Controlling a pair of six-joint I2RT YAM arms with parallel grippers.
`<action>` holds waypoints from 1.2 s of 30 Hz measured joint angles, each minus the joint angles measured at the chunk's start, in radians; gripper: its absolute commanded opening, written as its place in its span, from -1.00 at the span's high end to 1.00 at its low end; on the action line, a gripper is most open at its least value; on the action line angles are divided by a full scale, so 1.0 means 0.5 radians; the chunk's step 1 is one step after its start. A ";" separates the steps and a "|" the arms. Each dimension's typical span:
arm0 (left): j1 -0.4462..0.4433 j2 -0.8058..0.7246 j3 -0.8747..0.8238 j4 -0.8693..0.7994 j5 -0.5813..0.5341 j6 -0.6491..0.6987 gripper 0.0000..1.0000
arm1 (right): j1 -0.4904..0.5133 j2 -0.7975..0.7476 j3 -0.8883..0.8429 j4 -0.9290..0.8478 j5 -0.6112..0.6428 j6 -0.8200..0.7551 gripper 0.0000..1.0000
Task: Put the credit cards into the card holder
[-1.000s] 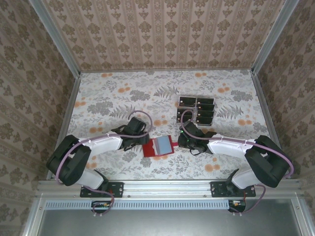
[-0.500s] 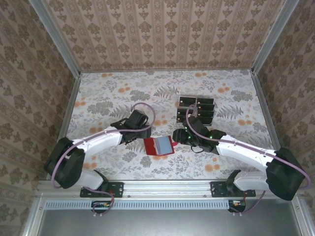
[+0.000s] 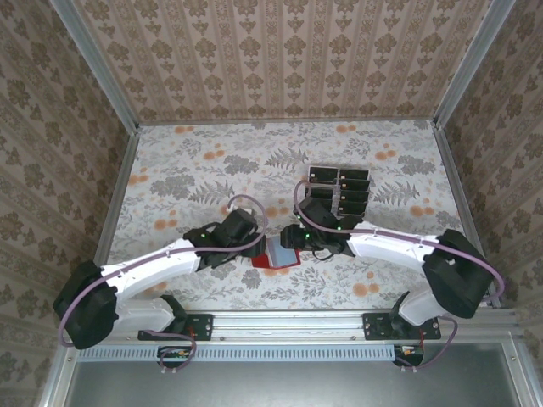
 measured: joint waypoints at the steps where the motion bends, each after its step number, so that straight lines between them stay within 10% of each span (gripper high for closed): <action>1: -0.015 0.011 -0.032 -0.004 -0.015 -0.023 -0.20 | 0.000 0.045 0.017 0.005 -0.005 -0.003 0.11; 36: 0.288 0.264 -0.180 0.397 -0.148 0.084 0.00 | -0.007 0.285 0.103 0.144 -0.007 -0.030 0.12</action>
